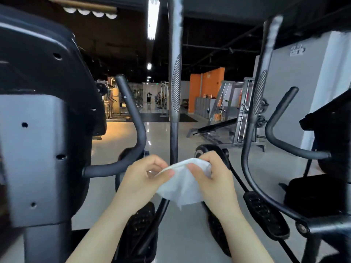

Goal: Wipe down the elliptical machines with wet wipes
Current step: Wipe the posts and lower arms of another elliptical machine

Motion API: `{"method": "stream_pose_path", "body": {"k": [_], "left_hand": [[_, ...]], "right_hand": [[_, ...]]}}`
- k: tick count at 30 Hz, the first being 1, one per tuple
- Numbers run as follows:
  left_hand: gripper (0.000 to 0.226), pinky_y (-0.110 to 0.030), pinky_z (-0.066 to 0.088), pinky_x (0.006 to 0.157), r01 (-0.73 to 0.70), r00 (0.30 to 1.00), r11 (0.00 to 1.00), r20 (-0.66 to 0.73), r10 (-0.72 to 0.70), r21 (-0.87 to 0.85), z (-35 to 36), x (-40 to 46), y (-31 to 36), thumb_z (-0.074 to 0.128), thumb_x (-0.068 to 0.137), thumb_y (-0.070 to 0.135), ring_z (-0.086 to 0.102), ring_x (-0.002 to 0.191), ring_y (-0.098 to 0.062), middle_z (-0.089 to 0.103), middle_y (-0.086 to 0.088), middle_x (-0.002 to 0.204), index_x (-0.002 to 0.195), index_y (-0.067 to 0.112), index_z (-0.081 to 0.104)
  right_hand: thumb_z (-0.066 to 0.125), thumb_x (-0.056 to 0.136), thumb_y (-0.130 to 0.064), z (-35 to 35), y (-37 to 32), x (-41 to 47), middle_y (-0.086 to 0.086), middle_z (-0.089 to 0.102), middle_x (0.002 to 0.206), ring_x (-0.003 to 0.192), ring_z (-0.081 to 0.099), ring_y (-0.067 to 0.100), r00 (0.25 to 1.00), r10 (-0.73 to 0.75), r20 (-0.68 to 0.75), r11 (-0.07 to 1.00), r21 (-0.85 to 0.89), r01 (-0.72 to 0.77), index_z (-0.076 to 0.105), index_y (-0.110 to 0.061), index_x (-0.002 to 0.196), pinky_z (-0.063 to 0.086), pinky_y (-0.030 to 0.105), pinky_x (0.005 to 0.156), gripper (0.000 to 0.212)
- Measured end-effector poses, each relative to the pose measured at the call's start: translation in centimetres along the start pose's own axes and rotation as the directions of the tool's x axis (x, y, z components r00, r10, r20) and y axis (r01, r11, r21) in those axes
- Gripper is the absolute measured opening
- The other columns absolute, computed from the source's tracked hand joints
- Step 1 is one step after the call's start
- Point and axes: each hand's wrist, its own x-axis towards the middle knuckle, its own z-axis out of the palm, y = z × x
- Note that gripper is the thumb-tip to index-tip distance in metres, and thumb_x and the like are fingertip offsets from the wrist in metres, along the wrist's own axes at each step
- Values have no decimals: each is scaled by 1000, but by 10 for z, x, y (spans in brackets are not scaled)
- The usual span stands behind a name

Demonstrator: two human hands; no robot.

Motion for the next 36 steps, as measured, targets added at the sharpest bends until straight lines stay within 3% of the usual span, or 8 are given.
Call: {"method": "stream_pose_path", "body": {"k": [5,12,15,19,23,29,33,36], "left_hand": [[10,-32,51,65,27,978,931,-184,-100,-364,21,16,24,71,87,11,63,74,-12,69,1,78,79,16,69],[53,-25,48,99,-19,989,807,106,101,-591,7,19,42,54,82,63,60,118,-1,69,14,121,120,28,69],[62,-26,38,106,5,982,804,154,108,-595,-9,31,38,52,75,77,52,124,7,63,27,125,113,33,73],[31,-32,50,94,-95,995,876,-77,67,-472,-27,27,22,72,83,45,63,111,-7,70,6,117,101,20,77],[28,-17,51,76,-85,993,960,-107,58,-265,-28,22,-5,74,86,14,63,102,0,69,16,106,108,29,66],[36,-28,48,80,-154,926,910,-266,269,386,-23,38,-44,57,86,51,61,94,-5,65,20,99,112,28,65],[43,-43,50,81,-182,818,651,-254,516,737,-27,70,-90,45,90,44,63,95,-28,67,-2,105,110,13,68],[39,-52,43,96,-83,784,649,-353,510,756,-24,94,-122,46,93,35,62,106,-32,66,-7,110,115,12,67]], "right_hand": [[62,88,-14,6,-23,10,-16,58,66,59,49,-1,978,-56,-203,993,86,75,55,-29,80,37,12,52,19],[56,89,-43,34,-54,17,-30,67,98,95,63,-8,966,-235,-106,938,237,254,65,-33,117,45,8,75,32],[70,87,-33,41,-61,23,-25,68,101,98,63,-5,969,-239,-69,926,283,249,64,-33,119,46,10,79,32],[67,91,-20,45,-53,29,-9,73,88,82,67,8,982,-183,36,899,411,153,72,-20,100,54,25,72,11],[66,88,-25,57,-33,28,14,73,93,82,68,21,982,-24,187,838,539,-82,72,-8,95,54,31,71,18],[74,69,-15,68,-8,39,22,71,105,95,69,36,931,148,334,702,627,-337,66,3,109,58,37,75,44],[62,92,-6,49,-15,81,-15,69,92,91,64,4,974,-56,-221,952,282,119,69,-24,100,48,23,76,21],[48,97,2,40,-35,147,-20,65,118,115,55,-8,757,-600,-259,798,-138,586,67,-25,117,41,18,103,38]]}}
